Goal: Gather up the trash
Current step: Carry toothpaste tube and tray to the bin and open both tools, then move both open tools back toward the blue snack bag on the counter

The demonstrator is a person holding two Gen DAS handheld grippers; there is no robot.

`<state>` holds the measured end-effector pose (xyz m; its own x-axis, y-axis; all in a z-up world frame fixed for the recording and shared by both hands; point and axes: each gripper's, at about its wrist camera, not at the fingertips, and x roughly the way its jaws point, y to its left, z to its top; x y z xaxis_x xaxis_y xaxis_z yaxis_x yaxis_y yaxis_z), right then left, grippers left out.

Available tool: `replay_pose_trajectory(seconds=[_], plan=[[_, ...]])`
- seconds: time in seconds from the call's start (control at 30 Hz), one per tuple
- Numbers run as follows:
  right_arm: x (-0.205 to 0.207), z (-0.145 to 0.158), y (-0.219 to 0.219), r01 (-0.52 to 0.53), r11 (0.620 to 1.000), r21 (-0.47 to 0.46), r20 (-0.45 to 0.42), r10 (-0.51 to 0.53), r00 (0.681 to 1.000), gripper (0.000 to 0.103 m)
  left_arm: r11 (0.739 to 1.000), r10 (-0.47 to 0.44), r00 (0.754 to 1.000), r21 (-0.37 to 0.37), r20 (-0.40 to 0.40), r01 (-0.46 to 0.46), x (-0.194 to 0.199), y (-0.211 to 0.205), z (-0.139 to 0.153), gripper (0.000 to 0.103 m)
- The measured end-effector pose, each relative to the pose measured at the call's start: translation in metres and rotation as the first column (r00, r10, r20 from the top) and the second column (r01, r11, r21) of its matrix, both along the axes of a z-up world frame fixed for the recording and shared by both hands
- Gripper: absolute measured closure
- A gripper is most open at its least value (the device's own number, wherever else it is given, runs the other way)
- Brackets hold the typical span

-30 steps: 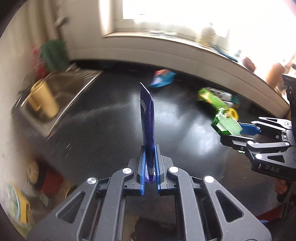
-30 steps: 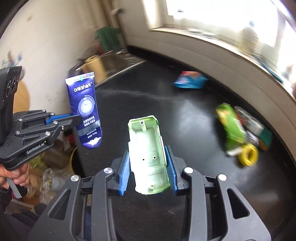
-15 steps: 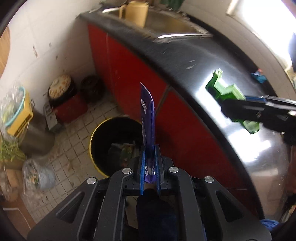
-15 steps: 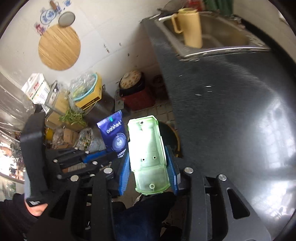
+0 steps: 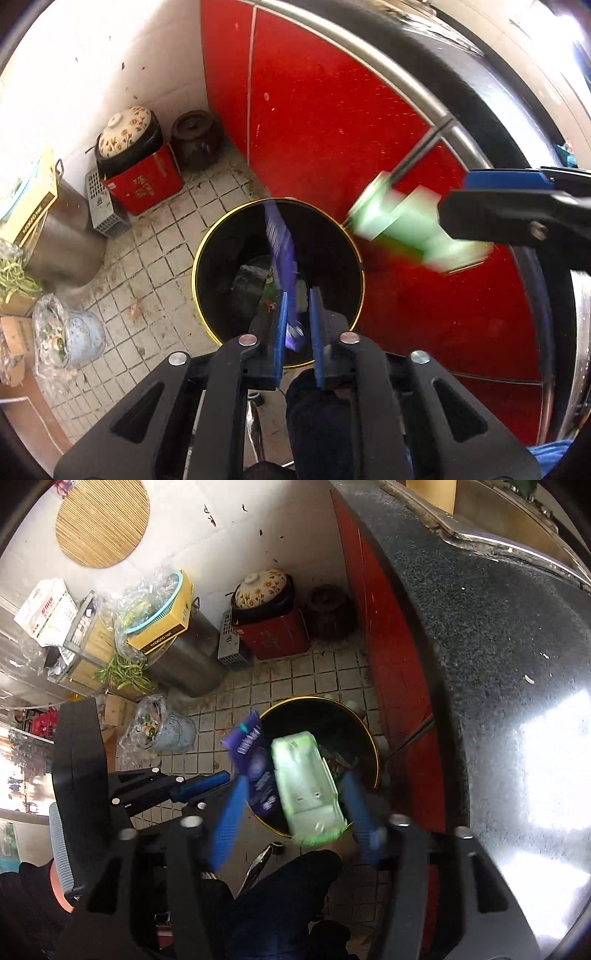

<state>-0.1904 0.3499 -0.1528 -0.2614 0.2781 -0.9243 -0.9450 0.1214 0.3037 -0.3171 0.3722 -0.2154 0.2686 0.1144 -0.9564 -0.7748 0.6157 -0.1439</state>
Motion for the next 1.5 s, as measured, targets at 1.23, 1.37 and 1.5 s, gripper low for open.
replay_pose_trajectory(seconds=[1.23,1.37,1.5], plan=[[0.195,0.186,-0.529,0.827,0.458,0.327,0.252,-0.886,0.39,0.021,0.574,-0.818,0.54,0.326,0.197,0.751,0.291,-0.324,0.204,0.007],[0.199,0.179,-0.546,0.854,0.405,0.325,0.216,-0.911,0.35,0.021,0.555,-0.831,0.53,0.328,0.171,0.764,0.303,-0.328,0.201,0.007],[0.207,0.174,-0.549,0.864,0.387,0.32,0.205,-0.919,0.336,0.021,0.553,-0.83,0.54,0.335,0.141,0.762,0.321,-0.318,0.192,0.007]])
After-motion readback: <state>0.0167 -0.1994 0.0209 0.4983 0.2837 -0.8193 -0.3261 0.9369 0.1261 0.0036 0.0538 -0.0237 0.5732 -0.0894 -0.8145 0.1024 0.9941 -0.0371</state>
